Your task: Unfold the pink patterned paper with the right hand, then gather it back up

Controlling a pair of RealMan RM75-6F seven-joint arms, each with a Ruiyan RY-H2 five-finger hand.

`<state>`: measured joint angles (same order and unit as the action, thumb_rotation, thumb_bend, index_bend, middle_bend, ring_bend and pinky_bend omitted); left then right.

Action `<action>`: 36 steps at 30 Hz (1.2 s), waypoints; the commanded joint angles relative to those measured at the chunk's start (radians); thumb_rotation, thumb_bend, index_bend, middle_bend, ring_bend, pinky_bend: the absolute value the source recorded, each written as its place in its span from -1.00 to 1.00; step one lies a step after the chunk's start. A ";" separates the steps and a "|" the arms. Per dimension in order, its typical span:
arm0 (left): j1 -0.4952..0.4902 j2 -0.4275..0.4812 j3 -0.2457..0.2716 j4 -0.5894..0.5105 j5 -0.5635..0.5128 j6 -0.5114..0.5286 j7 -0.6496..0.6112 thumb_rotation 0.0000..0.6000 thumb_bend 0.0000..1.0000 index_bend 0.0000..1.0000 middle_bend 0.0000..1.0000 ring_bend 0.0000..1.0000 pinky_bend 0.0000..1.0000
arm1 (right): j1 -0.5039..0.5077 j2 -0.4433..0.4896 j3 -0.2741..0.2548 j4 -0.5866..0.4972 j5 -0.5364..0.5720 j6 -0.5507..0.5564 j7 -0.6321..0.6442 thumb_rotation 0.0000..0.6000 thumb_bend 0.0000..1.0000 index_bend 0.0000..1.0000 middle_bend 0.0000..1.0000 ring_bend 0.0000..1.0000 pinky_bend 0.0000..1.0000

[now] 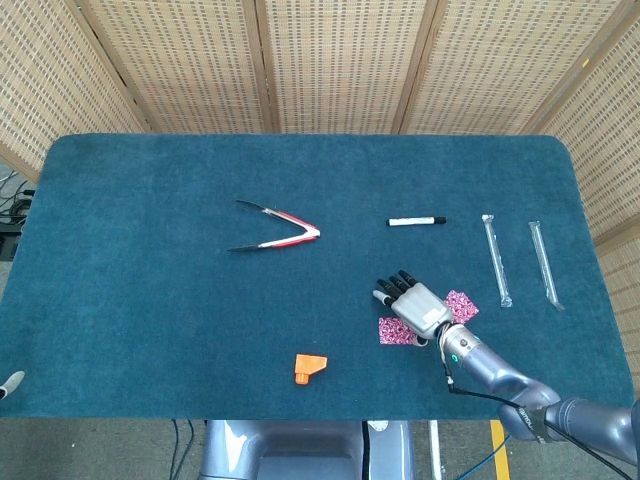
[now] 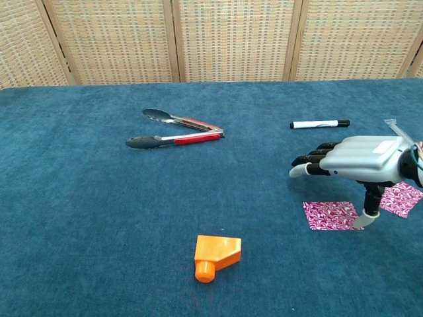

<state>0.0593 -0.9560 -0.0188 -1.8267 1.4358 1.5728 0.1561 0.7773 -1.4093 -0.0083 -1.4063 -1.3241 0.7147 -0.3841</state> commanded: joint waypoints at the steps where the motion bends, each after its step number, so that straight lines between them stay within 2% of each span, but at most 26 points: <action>1: 0.001 0.000 0.000 0.001 0.000 0.002 -0.002 1.00 -0.75 -0.95 -1.00 -1.00 -1.00 | 0.002 -0.011 -0.003 0.008 0.003 -0.003 -0.012 1.00 -1.00 -1.00 -1.00 -1.00 -1.00; 11: 0.004 0.000 0.000 0.005 -0.005 0.005 -0.005 1.00 -0.75 -0.95 -1.00 -1.00 -1.00 | 0.015 -0.033 -0.001 0.059 -0.010 -0.002 -0.027 1.00 -1.00 -1.00 -1.00 -1.00 -1.00; 26: 0.004 -0.007 -0.002 0.012 -0.014 0.002 -0.005 1.00 -0.75 -0.95 -1.00 -1.00 -1.00 | 0.054 -0.017 0.020 0.093 -0.018 -0.019 -0.042 1.00 -1.00 -1.00 -1.00 -1.00 -1.00; 36: 0.000 -0.007 -0.004 0.013 -0.011 -0.002 -0.008 1.00 -0.75 -0.95 -1.00 -1.00 -1.00 | 0.043 0.008 0.010 0.038 0.000 -0.009 -0.061 1.00 -1.00 -1.00 -1.00 -1.00 -1.00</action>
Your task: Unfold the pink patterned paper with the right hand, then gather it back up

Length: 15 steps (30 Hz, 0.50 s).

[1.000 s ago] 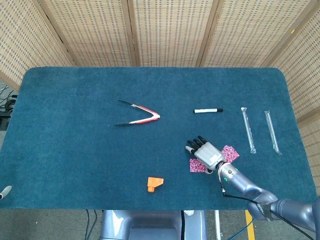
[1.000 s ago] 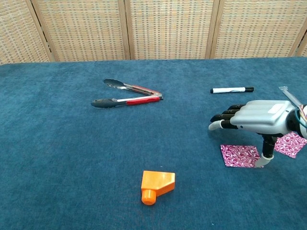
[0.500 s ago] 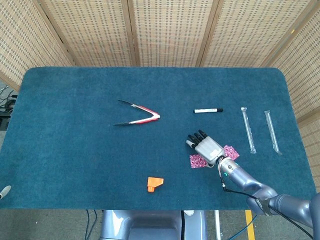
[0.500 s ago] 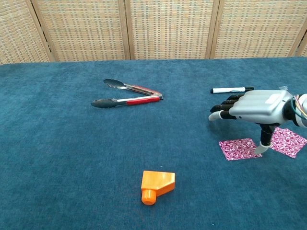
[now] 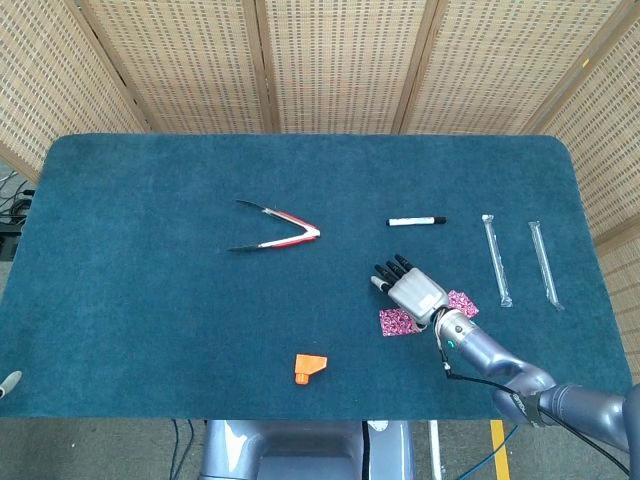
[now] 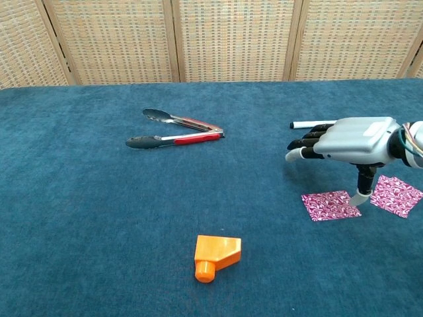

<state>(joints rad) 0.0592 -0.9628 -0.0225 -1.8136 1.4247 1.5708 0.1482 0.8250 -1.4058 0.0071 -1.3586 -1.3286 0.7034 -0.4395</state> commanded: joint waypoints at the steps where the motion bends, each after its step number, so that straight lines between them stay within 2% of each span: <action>1: -0.001 0.000 0.000 -0.001 0.002 -0.001 0.001 1.00 -0.75 -0.95 -1.00 -1.00 -1.00 | -0.008 0.007 -0.011 -0.017 0.005 0.003 -0.011 1.00 -1.00 -1.00 -1.00 -1.00 -1.00; 15: 0.000 0.002 0.003 -0.008 0.008 0.003 0.008 1.00 -0.75 -0.95 -1.00 -1.00 -1.00 | -0.020 0.000 -0.030 -0.023 0.008 0.004 -0.009 1.00 -1.00 -1.00 -1.00 -1.00 -1.00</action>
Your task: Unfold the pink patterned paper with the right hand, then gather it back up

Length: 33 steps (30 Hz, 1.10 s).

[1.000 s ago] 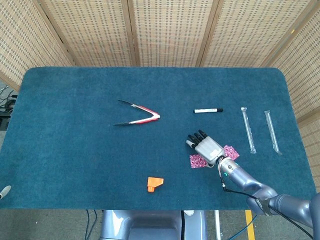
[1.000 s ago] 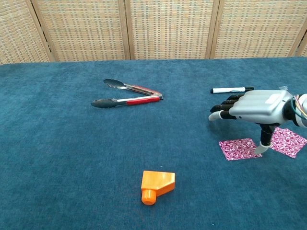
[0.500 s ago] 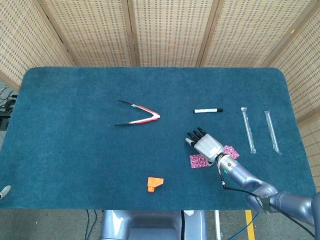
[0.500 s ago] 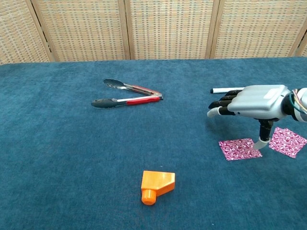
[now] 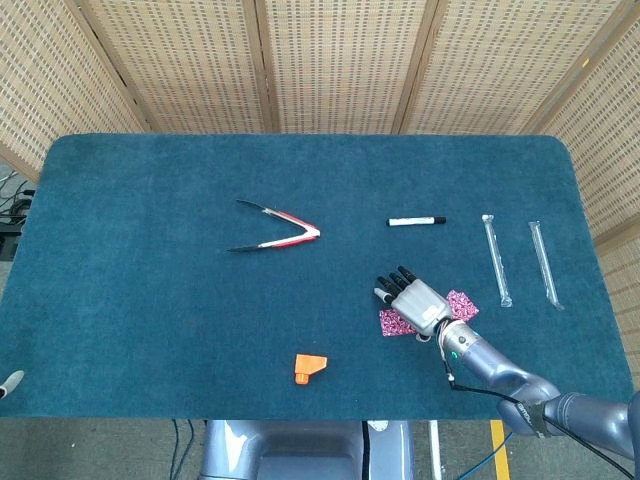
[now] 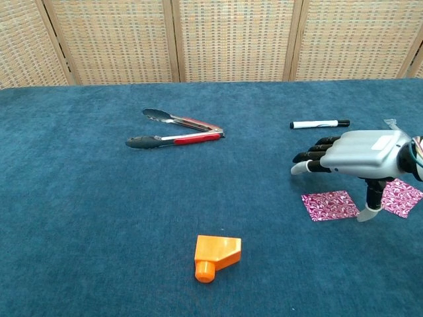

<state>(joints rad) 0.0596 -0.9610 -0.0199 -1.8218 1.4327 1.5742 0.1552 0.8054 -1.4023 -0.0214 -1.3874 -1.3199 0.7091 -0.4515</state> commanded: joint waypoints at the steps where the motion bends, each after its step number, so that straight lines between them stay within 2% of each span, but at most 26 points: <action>1: 0.000 0.000 0.000 0.000 0.000 -0.001 0.001 1.00 -0.75 -0.95 -1.00 -1.00 -1.00 | -0.001 -0.005 -0.002 0.009 -0.001 -0.002 0.005 1.00 -1.00 -1.00 -1.00 -1.00 -1.00; 23: 0.000 -0.004 -0.003 0.007 -0.017 -0.006 0.000 1.00 -0.75 -0.95 -1.00 -1.00 -1.00 | 0.030 -0.041 0.023 0.106 -0.008 -0.028 0.047 1.00 -1.00 -1.00 -1.00 -1.00 -1.00; 33: 0.001 -0.005 -0.003 0.016 -0.018 -0.005 -0.012 1.00 -0.75 -0.95 -1.00 -1.00 -1.00 | 0.033 -0.019 0.027 0.062 -0.014 -0.012 0.030 1.00 -1.00 -1.00 -1.00 -1.00 -1.00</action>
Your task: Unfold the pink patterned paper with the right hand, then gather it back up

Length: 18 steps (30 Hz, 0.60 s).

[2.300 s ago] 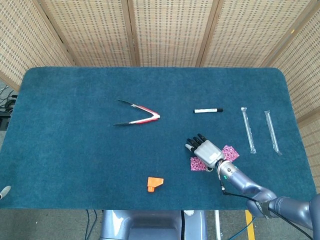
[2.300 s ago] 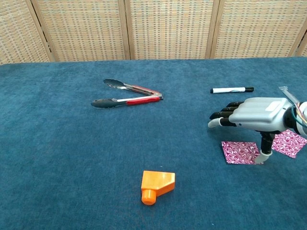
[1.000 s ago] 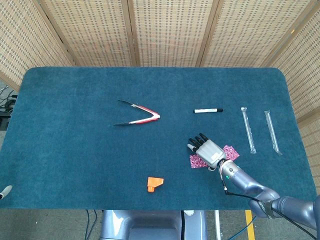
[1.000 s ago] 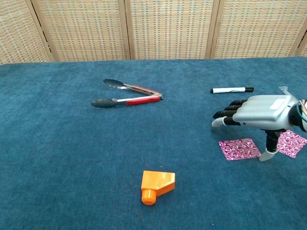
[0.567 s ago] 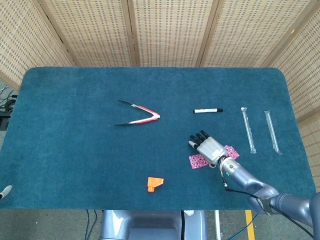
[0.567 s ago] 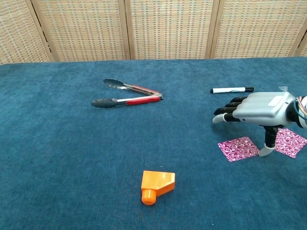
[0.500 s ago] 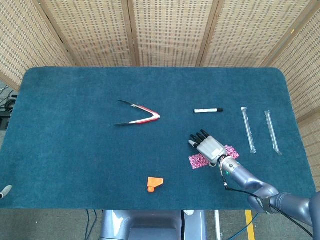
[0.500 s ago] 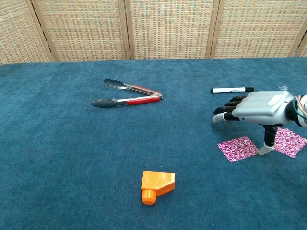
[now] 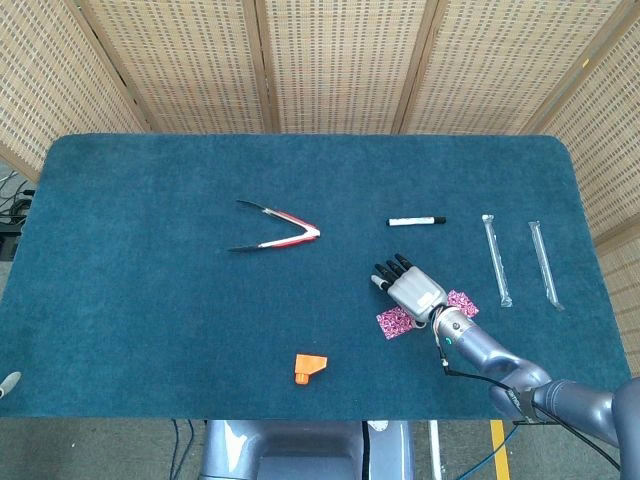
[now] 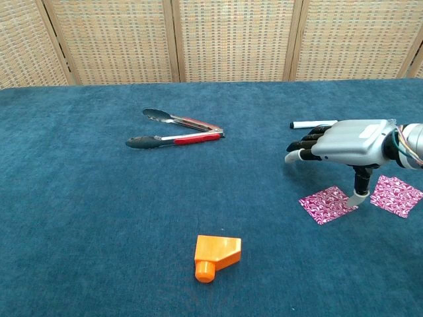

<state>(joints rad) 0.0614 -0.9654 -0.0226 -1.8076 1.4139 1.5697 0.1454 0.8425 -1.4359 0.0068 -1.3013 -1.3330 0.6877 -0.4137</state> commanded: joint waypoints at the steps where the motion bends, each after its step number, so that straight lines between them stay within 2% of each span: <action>1: -0.001 -0.001 0.000 0.002 0.001 -0.001 -0.003 1.00 -0.75 -0.95 -1.00 -1.00 -1.00 | -0.006 0.022 -0.003 -0.037 -0.001 0.013 -0.012 1.00 -1.00 -1.00 -1.00 -1.00 -1.00; 4: -0.003 -0.002 0.000 0.004 0.005 -0.004 -0.006 1.00 -0.75 -0.95 -1.00 -1.00 -1.00 | -0.014 0.045 -0.008 -0.083 0.011 0.018 -0.027 1.00 -0.93 -0.97 -1.00 -1.00 -1.00; 8: -0.006 -0.003 0.000 0.007 0.010 -0.006 -0.010 1.00 -0.75 -0.95 -1.00 -1.00 -1.00 | -0.025 0.064 -0.015 -0.129 0.030 0.026 -0.044 1.00 -0.81 -0.81 -0.98 -1.00 -1.00; 18: -0.004 -0.001 0.004 0.012 0.021 -0.003 -0.023 1.00 -0.75 -0.95 -1.00 -1.00 -1.00 | -0.044 0.048 -0.017 -0.132 0.065 0.041 -0.044 1.00 -0.79 -0.52 -0.94 -1.00 -1.00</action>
<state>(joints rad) 0.0576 -0.9664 -0.0185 -1.7955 1.4349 1.5668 0.1229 0.7994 -1.3855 -0.0105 -1.4355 -1.2704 0.7295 -0.4588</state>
